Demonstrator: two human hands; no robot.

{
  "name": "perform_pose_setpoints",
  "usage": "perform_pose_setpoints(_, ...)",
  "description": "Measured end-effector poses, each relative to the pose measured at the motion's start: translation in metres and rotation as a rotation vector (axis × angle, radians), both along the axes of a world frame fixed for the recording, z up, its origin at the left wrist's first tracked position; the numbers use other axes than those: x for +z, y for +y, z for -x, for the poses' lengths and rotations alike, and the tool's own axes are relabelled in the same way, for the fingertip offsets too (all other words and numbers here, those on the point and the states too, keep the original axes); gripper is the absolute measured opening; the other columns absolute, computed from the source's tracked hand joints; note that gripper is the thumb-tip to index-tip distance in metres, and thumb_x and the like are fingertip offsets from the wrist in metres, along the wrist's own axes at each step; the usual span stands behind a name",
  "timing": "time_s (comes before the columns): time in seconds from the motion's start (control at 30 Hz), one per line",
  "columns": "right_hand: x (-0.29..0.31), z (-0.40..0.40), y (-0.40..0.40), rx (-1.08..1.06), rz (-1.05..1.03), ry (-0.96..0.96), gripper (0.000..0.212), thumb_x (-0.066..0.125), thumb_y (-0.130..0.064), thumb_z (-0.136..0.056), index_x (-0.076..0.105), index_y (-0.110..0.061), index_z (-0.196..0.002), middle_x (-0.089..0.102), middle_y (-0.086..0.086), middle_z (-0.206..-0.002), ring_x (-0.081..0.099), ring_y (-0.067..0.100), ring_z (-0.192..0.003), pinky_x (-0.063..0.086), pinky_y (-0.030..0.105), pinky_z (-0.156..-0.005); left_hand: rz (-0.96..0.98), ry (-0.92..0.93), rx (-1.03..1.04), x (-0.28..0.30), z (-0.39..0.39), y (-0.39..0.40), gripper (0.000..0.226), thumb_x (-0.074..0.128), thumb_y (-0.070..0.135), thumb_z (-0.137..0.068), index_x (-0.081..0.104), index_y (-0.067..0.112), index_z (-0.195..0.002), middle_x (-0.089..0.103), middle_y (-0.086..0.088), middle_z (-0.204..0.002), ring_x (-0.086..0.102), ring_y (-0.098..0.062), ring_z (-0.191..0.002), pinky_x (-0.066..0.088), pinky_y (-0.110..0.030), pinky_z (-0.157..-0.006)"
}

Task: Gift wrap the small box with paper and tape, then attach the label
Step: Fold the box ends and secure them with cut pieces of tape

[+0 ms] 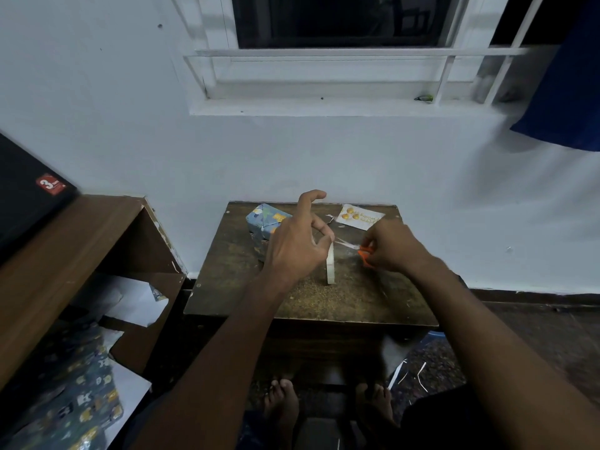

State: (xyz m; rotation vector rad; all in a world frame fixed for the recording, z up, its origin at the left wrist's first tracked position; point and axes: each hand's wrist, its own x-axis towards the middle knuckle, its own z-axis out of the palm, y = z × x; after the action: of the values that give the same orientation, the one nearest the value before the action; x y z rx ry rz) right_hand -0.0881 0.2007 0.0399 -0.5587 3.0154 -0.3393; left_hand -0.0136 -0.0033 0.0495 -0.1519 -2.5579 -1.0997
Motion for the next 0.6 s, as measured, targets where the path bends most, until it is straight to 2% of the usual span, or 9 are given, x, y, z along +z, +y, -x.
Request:
perform_pose_setpoints(0.1, -0.005, -0.005, -0.014, 0.005, -0.082, -0.058, 0.017, 0.075, -0.021, -0.089, 0.08, -0.015, -0.105, 0.076, 0.008, -0.1, 0.07, 0.023, -0.092, 0.056, 0.031, -0.078, -0.039, 0.005, -0.036, -0.001, 0.001, 0.0, 0.076, 0.078, 0.017, -0.089, 0.036, 0.034, -0.151, 0.072, 0.02, -0.089, 0.061, -0.006, -0.063, 0.054, -0.033, -0.068)
perform_pose_setpoints(0.2, 0.0, -0.009, -0.019, -0.025, -0.077, 0.016, 0.022, 0.077, -0.02, -0.088, 0.079, -0.023, -0.109, 0.075, 0.003, -0.106, 0.07, 0.023, -0.099, 0.056, 0.032, -0.079, -0.066, 0.009, -0.096, -0.003, 0.002, -0.002, 0.077, 0.076, 0.012, -0.09, 0.036, 0.031, -0.152, 0.07, 0.019, -0.089, 0.061, -0.006, -0.065, 0.052, -0.031, -0.067)
perform_pose_setpoints(0.27, 0.007, -0.011, -0.018, -0.004, 0.083, 0.058, 0.04, 0.084, -0.022, -0.08, 0.075, -0.028, -0.119, 0.074, -0.007, -0.113, 0.068, 0.012, -0.102, 0.056, 0.032, -0.084, -0.088, 0.018, -0.144, -0.002, 0.002, -0.003, 0.078, 0.077, 0.01, -0.09, 0.035, 0.028, -0.153, 0.07, 0.017, -0.089, 0.062, -0.008, -0.067, 0.051, -0.029, -0.067)
perform_pose_setpoints(0.33, 0.018, -0.016, -0.016, 0.137, 0.354, -0.041, 0.057, 0.088, -0.021, -0.079, 0.07, -0.03, -0.132, 0.069, -0.025, -0.111, 0.061, -0.009, -0.088, 0.047, 0.019, -0.078, -0.118, 0.023, -0.178, -0.001, 0.002, -0.002, 0.079, 0.079, 0.011, -0.09, 0.035, 0.026, -0.154, 0.07, 0.014, -0.09, 0.063, -0.011, -0.067, 0.052, -0.028, -0.067)
perform_pose_setpoints(0.37, 0.023, -0.02, -0.016, 0.21, 0.471, -0.121, 0.058, 0.086, -0.016, -0.082, 0.068, -0.03, -0.135, 0.068, -0.032, -0.104, 0.06, -0.012, -0.079, 0.042, 0.013, -0.073, -0.129, 0.023, -0.186, -0.001, 0.001, -0.001, 0.079, 0.079, 0.012, -0.09, 0.035, 0.026, -0.154, 0.07, 0.013, -0.09, 0.063, -0.012, -0.067, 0.051, -0.026, -0.067)
perform_pose_setpoints(0.4, 0.027, -0.024, -0.017, 0.263, 0.557, -0.206, 0.052, 0.081, -0.011, -0.086, 0.069, -0.027, -0.134, 0.069, -0.034, -0.096, 0.06, -0.011, -0.072, 0.04, 0.009, -0.069, -0.137, 0.023, -0.189, 0.0, 0.001, -0.001, 0.08, 0.08, 0.012, -0.09, 0.035, 0.025, -0.154, 0.07, 0.012, -0.09, 0.062, -0.011, -0.066, 0.051, -0.025, -0.066)
perform_pose_setpoints(0.47, 0.03, -0.029, -0.017, 0.315, 0.637, -0.298, 0.034, 0.072, -0.004, -0.093, 0.077, -0.021, -0.122, 0.074, -0.023, -0.085, 0.062, -0.007, -0.068, 0.042, 0.01, -0.066, -0.153, 0.033, -0.189, 0.0, 0.0, 0.0, 0.08, 0.081, 0.011, -0.089, 0.036, 0.025, -0.154, 0.07, 0.012, -0.088, 0.062, -0.011, -0.066, 0.052, -0.027, -0.066)
perform_pose_setpoints(0.53, 0.028, -0.028, -0.016, 0.281, 0.674, -0.295, 0.024, 0.07, -0.004, -0.095, 0.082, -0.023, -0.105, 0.074, -0.013, -0.075, 0.061, -0.002, -0.064, 0.046, 0.019, -0.066, -0.18, 0.044, -0.176, 0.001, -0.001, 0.001, 0.079, 0.081, 0.01, -0.089, 0.037, 0.025, -0.153, 0.07, 0.012, -0.087, 0.065, -0.012, -0.071, 0.055, -0.033, -0.071)
perform_pose_setpoints(0.6, 0.027, -0.026, -0.014, 0.224, 0.713, -0.279, 0.024, 0.075, -0.008, -0.092, 0.083, -0.03, -0.094, 0.077, -0.003, -0.077, 0.064, 0.008, -0.065, 0.05, 0.027, -0.064, -0.217, 0.055, -0.141, 0.002, -0.001, 0.002, 0.078, 0.082, 0.011, -0.089, 0.038, 0.026, -0.151, 0.071, 0.013, -0.086, 0.067, -0.012, -0.076, 0.055, -0.034, -0.074)
